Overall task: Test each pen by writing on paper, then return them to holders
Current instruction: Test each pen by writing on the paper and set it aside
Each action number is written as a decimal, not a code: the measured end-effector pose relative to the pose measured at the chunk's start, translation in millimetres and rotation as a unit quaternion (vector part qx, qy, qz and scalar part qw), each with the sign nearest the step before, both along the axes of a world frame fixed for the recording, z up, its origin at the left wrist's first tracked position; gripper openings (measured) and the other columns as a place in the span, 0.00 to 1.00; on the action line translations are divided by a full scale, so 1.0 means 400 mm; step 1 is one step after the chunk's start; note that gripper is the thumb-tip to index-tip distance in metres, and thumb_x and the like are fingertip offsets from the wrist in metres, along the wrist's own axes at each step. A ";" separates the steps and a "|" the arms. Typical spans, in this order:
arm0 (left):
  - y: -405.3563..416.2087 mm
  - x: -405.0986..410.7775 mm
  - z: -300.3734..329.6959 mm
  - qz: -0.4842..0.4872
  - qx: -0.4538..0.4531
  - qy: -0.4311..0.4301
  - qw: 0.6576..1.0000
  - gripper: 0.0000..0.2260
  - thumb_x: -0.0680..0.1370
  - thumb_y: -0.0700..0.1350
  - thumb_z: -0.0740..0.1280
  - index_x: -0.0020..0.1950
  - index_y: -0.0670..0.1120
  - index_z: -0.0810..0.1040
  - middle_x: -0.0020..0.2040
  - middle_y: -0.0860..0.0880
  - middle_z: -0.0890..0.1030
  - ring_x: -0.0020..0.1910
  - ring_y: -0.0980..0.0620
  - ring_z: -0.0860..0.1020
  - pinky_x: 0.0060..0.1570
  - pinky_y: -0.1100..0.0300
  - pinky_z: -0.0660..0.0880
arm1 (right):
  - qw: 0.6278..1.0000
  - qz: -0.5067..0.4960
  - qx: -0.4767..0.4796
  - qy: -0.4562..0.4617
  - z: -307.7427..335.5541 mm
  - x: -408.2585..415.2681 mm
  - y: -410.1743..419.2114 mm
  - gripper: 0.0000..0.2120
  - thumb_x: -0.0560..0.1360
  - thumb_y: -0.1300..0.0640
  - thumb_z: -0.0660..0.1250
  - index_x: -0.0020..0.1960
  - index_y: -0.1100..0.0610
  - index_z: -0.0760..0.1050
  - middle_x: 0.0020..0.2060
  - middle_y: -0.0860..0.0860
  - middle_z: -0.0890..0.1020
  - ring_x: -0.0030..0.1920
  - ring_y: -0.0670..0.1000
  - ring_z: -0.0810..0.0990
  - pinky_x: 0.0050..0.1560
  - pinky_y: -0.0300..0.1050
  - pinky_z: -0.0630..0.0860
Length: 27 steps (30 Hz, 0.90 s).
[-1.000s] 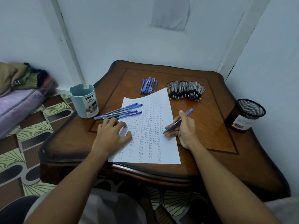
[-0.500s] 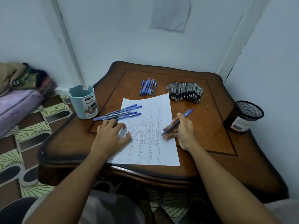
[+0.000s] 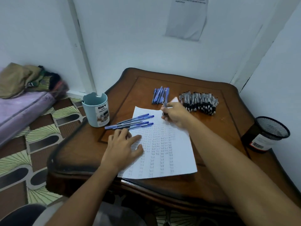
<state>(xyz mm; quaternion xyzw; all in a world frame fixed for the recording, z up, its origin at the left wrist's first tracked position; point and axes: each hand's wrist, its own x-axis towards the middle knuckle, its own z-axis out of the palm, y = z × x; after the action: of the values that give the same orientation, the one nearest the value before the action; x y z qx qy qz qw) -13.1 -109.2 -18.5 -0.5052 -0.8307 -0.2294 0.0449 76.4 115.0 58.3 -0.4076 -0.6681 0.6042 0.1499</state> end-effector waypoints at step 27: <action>-0.002 -0.010 -0.011 0.003 0.010 -0.018 1.000 0.19 0.75 0.62 0.59 0.63 0.60 0.78 0.48 0.57 0.66 0.54 0.55 0.65 0.56 0.53 0.65 | 0.892 0.017 0.360 -0.273 -0.043 -0.217 0.156 0.14 0.83 0.55 0.63 0.62 0.63 0.76 0.57 0.60 0.80 0.54 0.58 0.80 0.48 0.48 0.76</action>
<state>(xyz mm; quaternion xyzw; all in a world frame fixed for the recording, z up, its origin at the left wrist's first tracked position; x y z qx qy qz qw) -17.1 -109.9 -22.8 -0.4981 -0.8307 -0.2461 0.0356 -10.3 177.5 41.2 -0.4628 -0.8615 0.1897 0.0878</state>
